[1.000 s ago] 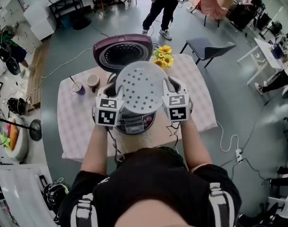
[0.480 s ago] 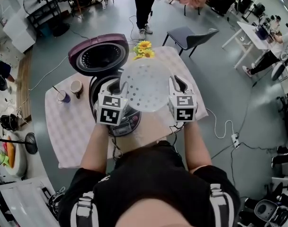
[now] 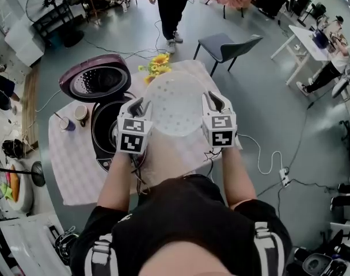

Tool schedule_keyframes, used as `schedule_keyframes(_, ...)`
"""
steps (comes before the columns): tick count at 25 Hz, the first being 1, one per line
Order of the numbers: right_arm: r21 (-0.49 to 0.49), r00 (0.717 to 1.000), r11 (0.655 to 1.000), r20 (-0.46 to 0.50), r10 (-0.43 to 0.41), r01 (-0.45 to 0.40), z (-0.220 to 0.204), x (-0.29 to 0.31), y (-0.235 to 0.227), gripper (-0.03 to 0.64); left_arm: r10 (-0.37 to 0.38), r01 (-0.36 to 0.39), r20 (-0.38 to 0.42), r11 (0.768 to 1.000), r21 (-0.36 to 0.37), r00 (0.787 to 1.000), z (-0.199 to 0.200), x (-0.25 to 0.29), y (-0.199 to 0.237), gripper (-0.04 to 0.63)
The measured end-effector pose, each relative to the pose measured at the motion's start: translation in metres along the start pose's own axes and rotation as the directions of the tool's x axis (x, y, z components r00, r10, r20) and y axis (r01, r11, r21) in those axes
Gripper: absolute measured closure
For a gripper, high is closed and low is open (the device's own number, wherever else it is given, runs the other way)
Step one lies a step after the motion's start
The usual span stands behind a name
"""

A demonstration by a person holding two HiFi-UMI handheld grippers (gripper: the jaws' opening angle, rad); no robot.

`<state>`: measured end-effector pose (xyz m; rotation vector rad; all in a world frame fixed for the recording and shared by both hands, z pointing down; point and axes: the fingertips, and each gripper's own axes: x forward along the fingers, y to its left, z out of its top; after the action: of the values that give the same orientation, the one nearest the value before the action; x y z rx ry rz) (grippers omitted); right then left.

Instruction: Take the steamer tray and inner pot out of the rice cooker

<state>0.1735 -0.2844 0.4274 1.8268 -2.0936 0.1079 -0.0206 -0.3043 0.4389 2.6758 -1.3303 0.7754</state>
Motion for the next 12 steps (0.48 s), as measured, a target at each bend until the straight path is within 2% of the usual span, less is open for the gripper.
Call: schedule_keyframes(12,-0.019,0.998,0.997,-0.001,0.069,-0.069,-0.023,0.036,-0.081,0.558,0.059,-0.060,-0.012,0.998,-0.034,0.998,0.023,0.068,-0.047,0.500)
